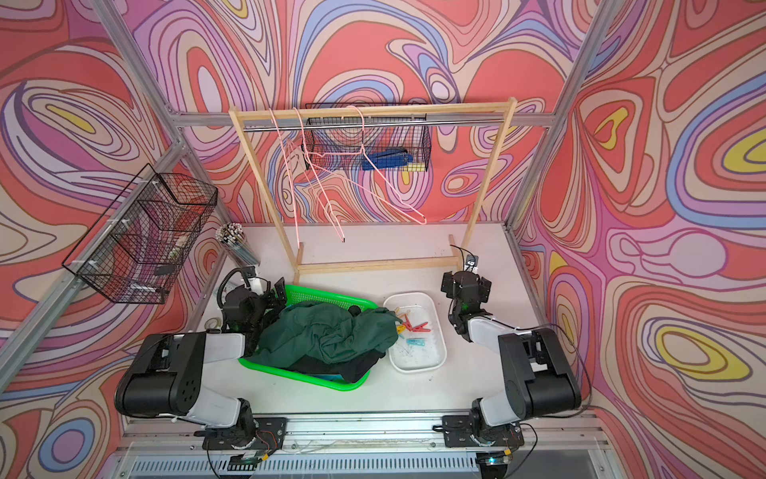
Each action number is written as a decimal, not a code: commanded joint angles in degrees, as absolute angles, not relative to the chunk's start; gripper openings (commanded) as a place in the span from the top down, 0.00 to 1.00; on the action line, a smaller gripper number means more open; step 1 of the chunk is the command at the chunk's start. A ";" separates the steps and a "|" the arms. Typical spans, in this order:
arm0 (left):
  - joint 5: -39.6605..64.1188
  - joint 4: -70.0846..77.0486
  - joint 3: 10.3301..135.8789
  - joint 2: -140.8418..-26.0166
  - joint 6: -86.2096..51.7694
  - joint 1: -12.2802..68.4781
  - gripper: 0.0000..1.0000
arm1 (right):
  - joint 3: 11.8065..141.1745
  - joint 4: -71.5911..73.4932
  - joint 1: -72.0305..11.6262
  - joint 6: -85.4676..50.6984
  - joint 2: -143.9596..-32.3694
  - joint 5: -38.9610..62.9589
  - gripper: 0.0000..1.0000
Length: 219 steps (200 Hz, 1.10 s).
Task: Remove the clothespins securing t-shirts to the hanger
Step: Reset both arms
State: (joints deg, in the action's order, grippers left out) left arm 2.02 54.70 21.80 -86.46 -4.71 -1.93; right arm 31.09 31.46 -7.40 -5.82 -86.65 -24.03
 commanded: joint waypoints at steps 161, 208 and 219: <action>3.06 51.39 21.12 -87.99 -2.75 -2.11 0.00 | 23.24 63.44 -5.89 0.00 -98.58 -18.98 0.02; 4.26 50.69 21.53 -88.08 -2.12 -2.11 0.00 | 23.26 63.36 -5.83 0.00 -98.51 -18.98 0.02; 4.31 50.71 21.41 -88.09 -2.11 -2.11 0.00 | 23.22 63.32 -5.88 0.00 -98.53 -18.96 0.02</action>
State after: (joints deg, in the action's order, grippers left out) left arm 3.42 54.65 21.80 -86.46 -4.21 -1.93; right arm 22.70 63.48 -6.17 -0.03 -99.00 -19.40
